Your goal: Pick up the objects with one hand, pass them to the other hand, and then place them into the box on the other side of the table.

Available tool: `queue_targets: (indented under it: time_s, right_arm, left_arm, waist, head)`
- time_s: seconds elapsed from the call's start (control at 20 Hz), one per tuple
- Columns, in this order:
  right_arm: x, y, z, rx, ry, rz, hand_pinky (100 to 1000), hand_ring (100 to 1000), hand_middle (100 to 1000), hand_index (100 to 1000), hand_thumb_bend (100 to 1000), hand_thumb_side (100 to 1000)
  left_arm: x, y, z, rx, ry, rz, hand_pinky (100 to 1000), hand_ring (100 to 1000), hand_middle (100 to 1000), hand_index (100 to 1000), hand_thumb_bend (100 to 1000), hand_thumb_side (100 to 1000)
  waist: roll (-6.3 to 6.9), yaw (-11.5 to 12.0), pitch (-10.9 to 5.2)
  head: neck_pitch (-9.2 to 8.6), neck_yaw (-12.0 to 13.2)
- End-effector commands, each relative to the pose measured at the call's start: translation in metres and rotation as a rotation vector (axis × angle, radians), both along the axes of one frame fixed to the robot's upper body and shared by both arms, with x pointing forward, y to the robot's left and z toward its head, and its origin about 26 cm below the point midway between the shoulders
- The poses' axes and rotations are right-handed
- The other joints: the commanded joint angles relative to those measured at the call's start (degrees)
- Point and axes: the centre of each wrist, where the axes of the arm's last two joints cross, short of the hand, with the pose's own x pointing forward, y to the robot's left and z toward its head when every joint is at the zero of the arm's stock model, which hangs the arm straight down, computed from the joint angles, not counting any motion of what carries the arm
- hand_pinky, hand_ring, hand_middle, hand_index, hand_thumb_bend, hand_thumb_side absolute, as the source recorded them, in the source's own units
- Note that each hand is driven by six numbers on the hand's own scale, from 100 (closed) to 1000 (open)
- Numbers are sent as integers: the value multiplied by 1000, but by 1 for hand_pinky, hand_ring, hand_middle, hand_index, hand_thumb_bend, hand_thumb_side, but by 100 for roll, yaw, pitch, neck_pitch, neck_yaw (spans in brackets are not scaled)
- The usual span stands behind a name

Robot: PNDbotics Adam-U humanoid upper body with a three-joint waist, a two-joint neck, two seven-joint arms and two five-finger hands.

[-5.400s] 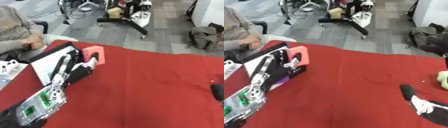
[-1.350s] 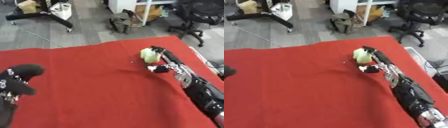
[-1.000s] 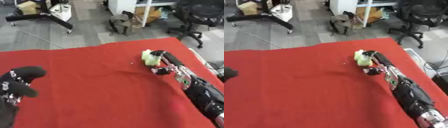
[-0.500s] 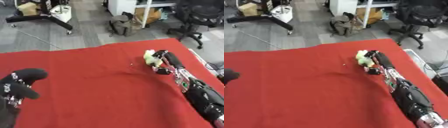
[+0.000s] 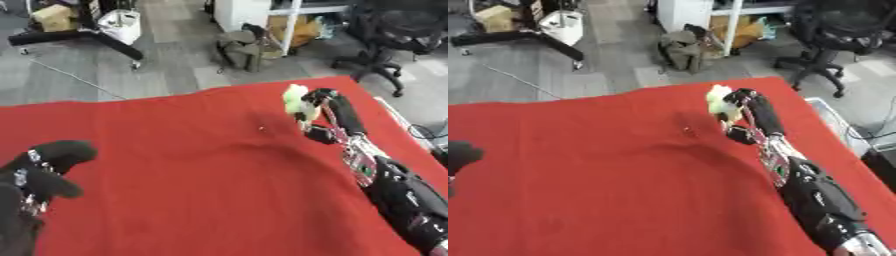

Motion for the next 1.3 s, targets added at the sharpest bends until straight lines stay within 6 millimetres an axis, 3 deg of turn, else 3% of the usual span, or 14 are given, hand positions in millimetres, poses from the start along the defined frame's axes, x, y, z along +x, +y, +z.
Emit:
queue_targets:
  time_s: [0.05, 0.35, 0.55, 0.85, 1.3]
  right_arm:
    - [-1, 36, 29, 21, -114, 139, 788, 550, 250, 345, 100, 100]
    - [-36, 127, 55, 86, -273, 459, 774, 554, 265, 350, 100, 100]
    - [-66, 168, 65, 161, -324, 619, 786, 553, 269, 352, 100, 100]
    - [-99, 206, 68, 200, -275, 867, 792, 554, 266, 350, 100, 100]
    - [-108, 234, 59, 147, -128, 1140, 803, 550, 255, 347, 100, 100]
  left_arm:
    - [-2, 5, 1, 8, 7, 45, 1000, 821, 763, 554, 219, 850]
    - [-7, 8, -13, 37, 105, 106, 1000, 827, 776, 550, 210, 878]
    - [-9, 7, -18, 58, 154, 117, 1000, 833, 783, 548, 212, 885]
    - [-12, 3, -21, 90, 205, 111, 1000, 852, 807, 554, 229, 874]
    - [-15, -6, -17, 147, 197, 93, 1000, 891, 858, 574, 248, 831]
  waist:
    - [-23, -65, -180]
    - [-63, -259, -345]
    - [-79, -322, -413]
    - [-119, -357, -452]
    - [-156, -305, -466]
  head:
    - [93, 261]
    - [302, 751]
    - [389, 931]
    - [508, 1175]
    - [669, 1422]
